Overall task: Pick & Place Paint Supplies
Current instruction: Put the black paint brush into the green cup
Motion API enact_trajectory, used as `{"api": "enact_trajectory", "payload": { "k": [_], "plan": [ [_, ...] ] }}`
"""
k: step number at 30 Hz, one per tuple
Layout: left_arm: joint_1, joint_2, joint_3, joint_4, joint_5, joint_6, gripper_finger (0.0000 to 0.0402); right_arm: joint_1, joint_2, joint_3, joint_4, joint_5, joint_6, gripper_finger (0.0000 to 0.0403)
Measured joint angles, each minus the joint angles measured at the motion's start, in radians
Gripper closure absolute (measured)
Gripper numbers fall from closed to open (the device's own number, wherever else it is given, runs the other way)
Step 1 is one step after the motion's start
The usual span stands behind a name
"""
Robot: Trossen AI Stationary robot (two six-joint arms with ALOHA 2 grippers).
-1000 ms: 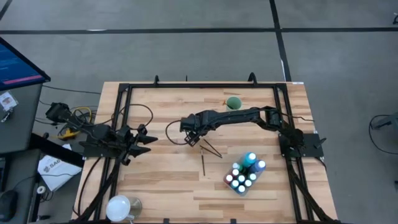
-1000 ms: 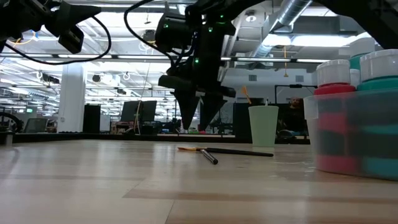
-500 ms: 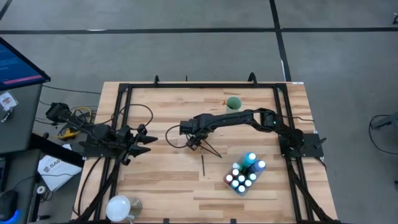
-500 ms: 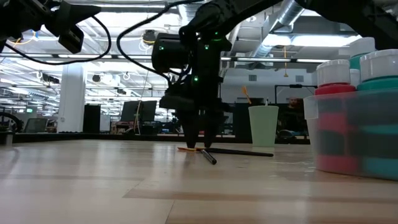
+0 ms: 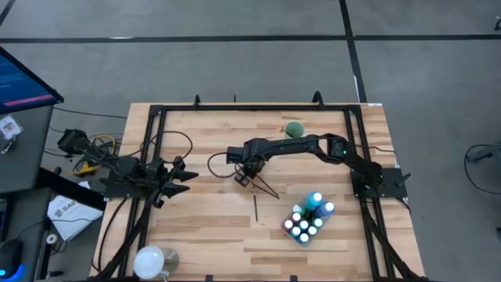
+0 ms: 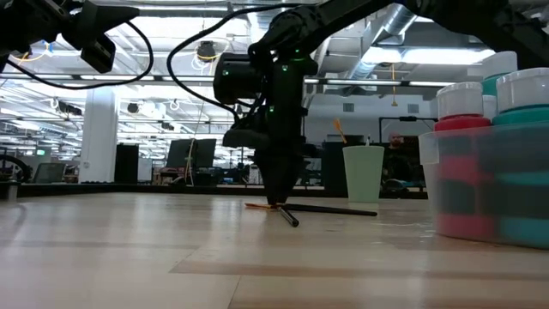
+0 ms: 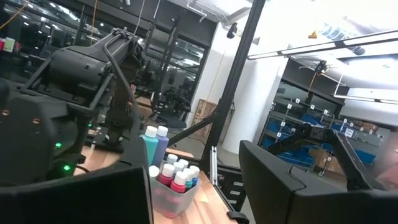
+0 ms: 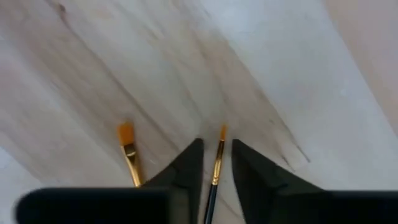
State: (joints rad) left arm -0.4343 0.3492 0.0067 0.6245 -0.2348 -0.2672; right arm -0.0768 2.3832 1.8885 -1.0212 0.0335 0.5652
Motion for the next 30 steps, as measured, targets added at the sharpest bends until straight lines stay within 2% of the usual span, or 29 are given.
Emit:
{"api": "enact_trajectory", "payload": {
  "k": [5,7,20,30],
  "plan": [
    [0.000,0.000,0.000,0.003,0.000,0.000,0.0270,-0.007,-0.001,-0.002,-0.004,-0.008,0.000,0.0390],
    [0.000,0.000,0.000,0.005,0.000,0.000,0.0270,-0.007,-0.001,-0.002,-0.005,-0.008,-0.004,0.0398],
    [0.000,0.000,0.000,0.005,0.000,0.000,0.0270,-0.004,-0.052,-0.013,-0.012,0.034,-0.018,0.0403],
    [0.000,0.000,0.000,0.005,0.000,0.000,0.0270,0.005,-0.166,-0.010,-0.010,0.102,-0.016,0.0403]
  ]
}}
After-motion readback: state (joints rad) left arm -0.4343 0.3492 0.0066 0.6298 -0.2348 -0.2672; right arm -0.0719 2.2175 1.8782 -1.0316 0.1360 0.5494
